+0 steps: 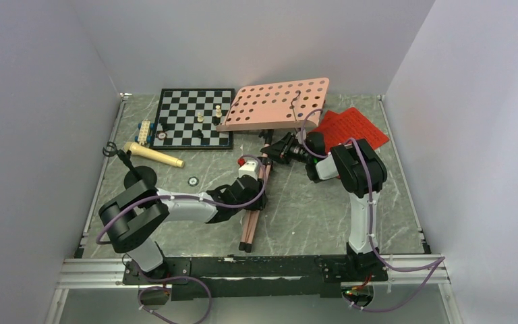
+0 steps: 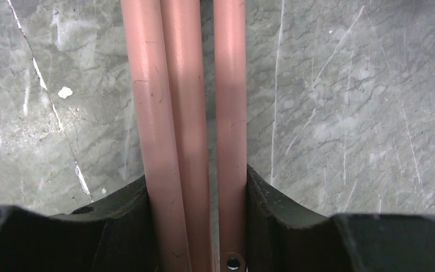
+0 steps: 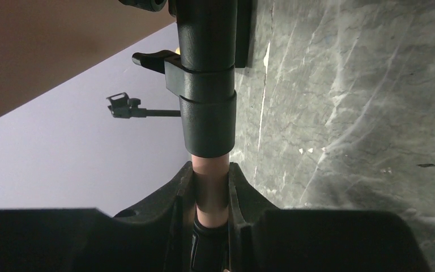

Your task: Pack up the instrument practice props

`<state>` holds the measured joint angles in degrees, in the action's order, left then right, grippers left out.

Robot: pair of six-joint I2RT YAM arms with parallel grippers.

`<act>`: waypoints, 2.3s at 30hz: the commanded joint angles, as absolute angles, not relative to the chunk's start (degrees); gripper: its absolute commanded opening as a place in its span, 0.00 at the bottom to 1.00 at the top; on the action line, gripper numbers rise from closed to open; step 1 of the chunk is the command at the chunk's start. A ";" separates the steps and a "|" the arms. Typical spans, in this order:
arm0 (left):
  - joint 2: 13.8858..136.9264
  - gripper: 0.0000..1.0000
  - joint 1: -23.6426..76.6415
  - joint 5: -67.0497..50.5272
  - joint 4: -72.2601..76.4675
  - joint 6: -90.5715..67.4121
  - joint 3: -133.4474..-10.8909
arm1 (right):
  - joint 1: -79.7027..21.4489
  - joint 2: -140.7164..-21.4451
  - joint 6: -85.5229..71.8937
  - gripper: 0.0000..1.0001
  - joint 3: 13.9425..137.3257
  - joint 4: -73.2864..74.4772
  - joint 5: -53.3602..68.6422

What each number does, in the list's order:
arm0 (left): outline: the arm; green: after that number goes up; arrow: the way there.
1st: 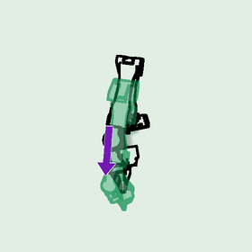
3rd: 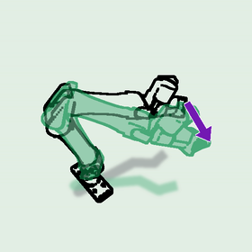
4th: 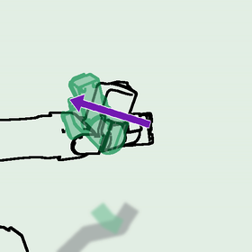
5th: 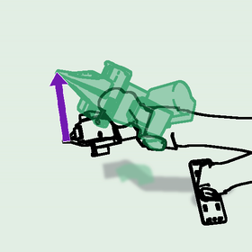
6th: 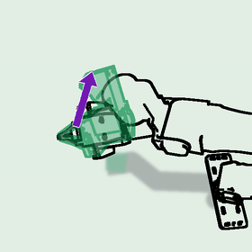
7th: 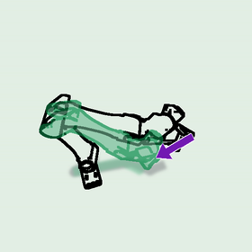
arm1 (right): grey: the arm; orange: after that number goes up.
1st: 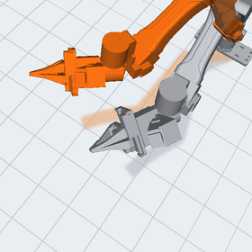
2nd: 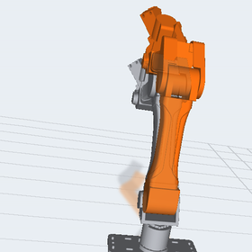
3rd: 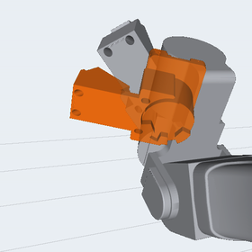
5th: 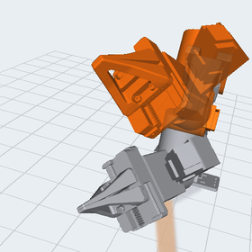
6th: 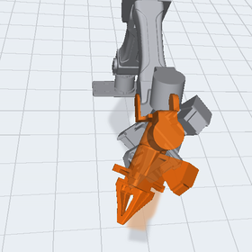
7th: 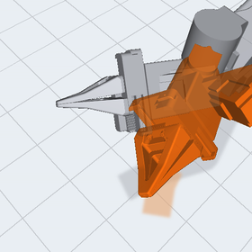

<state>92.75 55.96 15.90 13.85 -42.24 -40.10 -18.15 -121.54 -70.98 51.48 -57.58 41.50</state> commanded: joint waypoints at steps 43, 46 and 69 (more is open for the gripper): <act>98.15 0.00 51.65 18.40 22.08 -40.15 -40.82 | -15.85 -82.09 -46.31 0.56 31.79 -15.28 22.69; 98.55 0.00 51.59 18.51 21.75 -40.12 -41.40 | -16.17 -78.00 -43.74 0.56 31.41 -10.06 21.80; 91.95 0.63 51.59 15.87 21.62 -40.31 -38.76 | -24.35 -48.45 -32.78 0.58 29.52 11.02 10.78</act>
<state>95.66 53.34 10.04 19.97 -42.28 -39.86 -24.14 -49.67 -34.89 27.55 8.03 11.66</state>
